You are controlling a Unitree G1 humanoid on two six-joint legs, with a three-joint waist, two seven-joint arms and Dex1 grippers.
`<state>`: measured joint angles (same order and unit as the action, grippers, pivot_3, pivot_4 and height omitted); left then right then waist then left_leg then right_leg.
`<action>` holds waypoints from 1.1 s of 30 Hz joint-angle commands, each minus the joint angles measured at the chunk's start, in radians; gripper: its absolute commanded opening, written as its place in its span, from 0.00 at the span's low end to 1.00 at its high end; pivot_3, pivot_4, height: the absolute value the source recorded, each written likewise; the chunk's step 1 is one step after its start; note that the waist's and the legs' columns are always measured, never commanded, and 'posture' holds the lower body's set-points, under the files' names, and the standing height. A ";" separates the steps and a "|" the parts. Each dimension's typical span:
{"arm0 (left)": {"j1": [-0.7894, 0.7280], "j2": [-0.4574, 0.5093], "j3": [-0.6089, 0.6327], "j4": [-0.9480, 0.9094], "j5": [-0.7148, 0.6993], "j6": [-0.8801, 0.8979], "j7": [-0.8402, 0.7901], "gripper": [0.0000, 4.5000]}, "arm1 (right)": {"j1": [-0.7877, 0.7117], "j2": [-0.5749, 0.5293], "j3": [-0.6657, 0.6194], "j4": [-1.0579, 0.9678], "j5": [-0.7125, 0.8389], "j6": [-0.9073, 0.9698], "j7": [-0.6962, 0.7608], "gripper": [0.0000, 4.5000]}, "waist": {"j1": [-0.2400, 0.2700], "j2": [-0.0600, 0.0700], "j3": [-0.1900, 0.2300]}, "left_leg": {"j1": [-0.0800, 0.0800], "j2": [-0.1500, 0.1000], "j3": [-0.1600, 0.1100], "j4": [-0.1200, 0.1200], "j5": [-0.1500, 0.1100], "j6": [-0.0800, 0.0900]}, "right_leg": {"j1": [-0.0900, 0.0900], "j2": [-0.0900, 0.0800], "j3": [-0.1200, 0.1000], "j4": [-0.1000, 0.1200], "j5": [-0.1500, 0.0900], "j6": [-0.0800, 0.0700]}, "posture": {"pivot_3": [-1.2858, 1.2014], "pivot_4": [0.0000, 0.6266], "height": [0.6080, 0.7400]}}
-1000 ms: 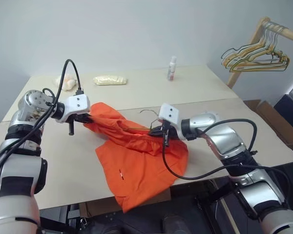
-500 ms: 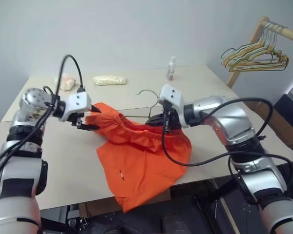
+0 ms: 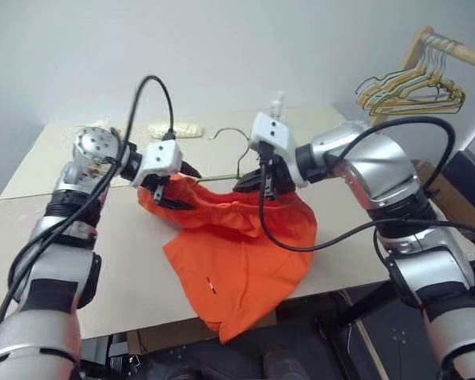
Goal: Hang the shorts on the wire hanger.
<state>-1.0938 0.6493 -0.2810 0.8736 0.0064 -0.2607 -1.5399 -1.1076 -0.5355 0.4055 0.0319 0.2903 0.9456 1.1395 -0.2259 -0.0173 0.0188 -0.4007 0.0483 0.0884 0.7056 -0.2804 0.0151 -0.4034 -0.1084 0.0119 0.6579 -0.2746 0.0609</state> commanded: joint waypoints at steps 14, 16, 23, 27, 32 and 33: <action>-0.071 -0.040 0.019 0.137 0.049 -0.087 -0.034 0.11 | -0.051 -0.001 -0.031 -0.024 0.003 -0.005 0.010 0.00 | -0.026 0.000 0.000 | 0.000 0.000 0.000 0.000 -0.003 0.005 | 0.000 0.000 0.000 0.000 0.000 0.000 | 0.43 0.00 1.00; -0.071 -0.037 0.023 0.138 0.048 -0.087 -0.034 0.01 | -0.049 0.006 -0.034 -0.024 0.002 -0.008 -0.001 0.00 | -0.028 0.000 0.000 | 0.000 0.000 0.000 0.000 -0.003 0.005 | 0.000 0.000 0.000 0.000 0.000 0.000 | 0.43 0.00 1.00; -0.057 -0.028 0.051 0.126 0.032 -0.055 -0.048 0.00 | -0.014 0.013 -0.054 -0.043 -0.029 -0.052 -0.081 0.16 | -0.034 0.000 0.000 | 0.000 0.000 0.000 0.000 -0.003 0.005 | 0.000 0.000 0.000 0.001 0.000 0.000 | 0.43 0.00 1.00; -0.033 -0.014 0.070 0.106 0.019 -0.028 -0.065 0.00 | 0.005 -0.025 -0.094 -0.091 -0.011 -0.015 -0.099 0.47 | -0.033 0.000 0.000 | 0.000 0.000 0.000 0.000 -0.003 0.005 | 0.000 0.000 0.000 0.001 0.000 0.000 | 0.43 0.00 1.00; -0.001 0.004 0.082 0.073 0.012 0.001 -0.072 0.00 | 0.030 -0.132 -0.199 -0.172 0.060 0.052 -0.075 0.85 | -0.031 0.000 0.000 | 0.000 0.000 0.000 0.000 -0.003 0.005 | 0.000 -0.001 0.000 0.001 0.000 0.000 | 0.43 0.00 1.00; 0.003 0.005 0.084 0.068 0.011 0.006 -0.071 0.00 | 0.036 -0.159 -0.217 -0.191 0.080 0.069 -0.062 0.92 | -0.030 0.000 0.000 | 0.000 0.000 0.000 0.000 -0.003 0.005 | 0.000 0.000 0.000 0.000 0.000 0.000 | 0.43 0.00 1.00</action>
<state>-1.0787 0.6379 -0.2239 0.9829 0.0387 -0.2693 -1.6092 -1.0677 -0.6635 0.2546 -0.1030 0.3297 0.9838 1.0588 -0.2563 -0.0173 0.0189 -0.4005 0.0488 0.0879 0.7056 -0.2836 0.0205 -0.4033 -0.1089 0.0121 0.6583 -0.2746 0.0609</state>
